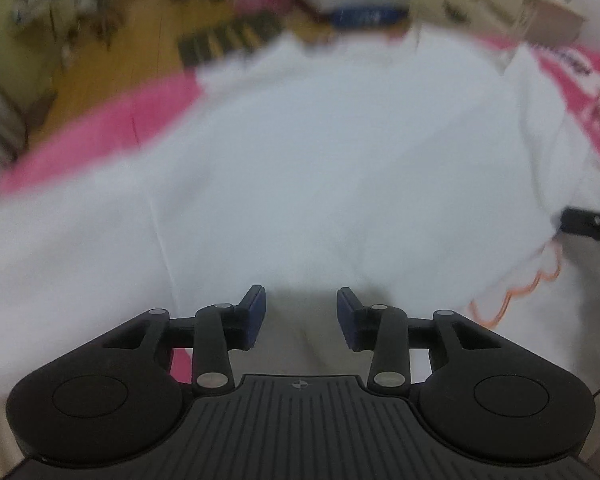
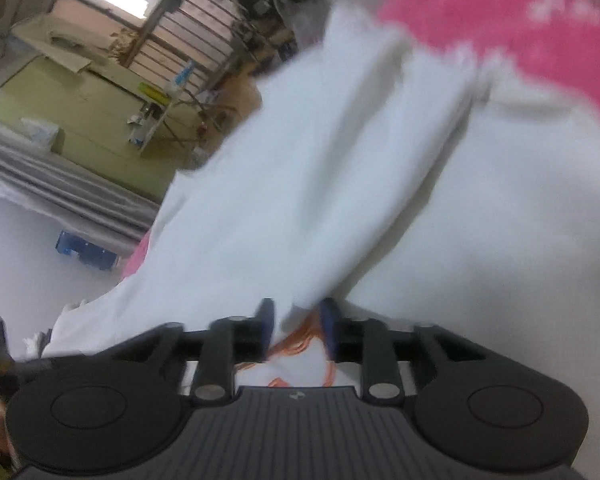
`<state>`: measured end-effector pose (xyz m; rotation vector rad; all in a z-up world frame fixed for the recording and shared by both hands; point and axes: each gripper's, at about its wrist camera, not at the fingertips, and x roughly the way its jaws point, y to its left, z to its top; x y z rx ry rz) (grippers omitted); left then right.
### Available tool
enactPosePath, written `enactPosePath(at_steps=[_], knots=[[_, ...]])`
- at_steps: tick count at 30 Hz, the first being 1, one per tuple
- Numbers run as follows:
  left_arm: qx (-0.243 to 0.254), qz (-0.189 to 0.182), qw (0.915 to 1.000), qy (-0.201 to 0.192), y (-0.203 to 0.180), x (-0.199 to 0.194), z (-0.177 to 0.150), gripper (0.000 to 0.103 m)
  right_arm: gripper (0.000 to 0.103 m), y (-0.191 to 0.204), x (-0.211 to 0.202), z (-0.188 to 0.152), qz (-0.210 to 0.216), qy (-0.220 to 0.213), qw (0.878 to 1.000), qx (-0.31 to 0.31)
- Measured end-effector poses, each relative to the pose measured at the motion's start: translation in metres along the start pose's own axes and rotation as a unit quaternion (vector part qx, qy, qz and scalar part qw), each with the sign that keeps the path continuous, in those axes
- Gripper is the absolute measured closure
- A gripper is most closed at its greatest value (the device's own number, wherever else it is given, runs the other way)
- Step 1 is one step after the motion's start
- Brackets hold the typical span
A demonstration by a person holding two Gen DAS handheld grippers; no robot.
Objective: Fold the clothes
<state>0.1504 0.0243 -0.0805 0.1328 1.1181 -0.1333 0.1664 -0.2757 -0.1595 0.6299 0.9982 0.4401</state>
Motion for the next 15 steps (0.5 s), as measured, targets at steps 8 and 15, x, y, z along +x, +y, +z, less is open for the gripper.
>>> enactPosePath(at_steps=[8,15], knots=[[0.088,-0.092,0.9869,-0.099,-0.082,0.012,0.107,0.054,0.073,-0.005,-0.029,0.036,-0.073,-0.073,0.987,-0.126],[0.070,-0.168,0.9793,-0.088,-0.181,0.090,0.191,0.053,0.073,-0.011,-0.032,0.060,-0.104,-0.099,0.969,-0.200]])
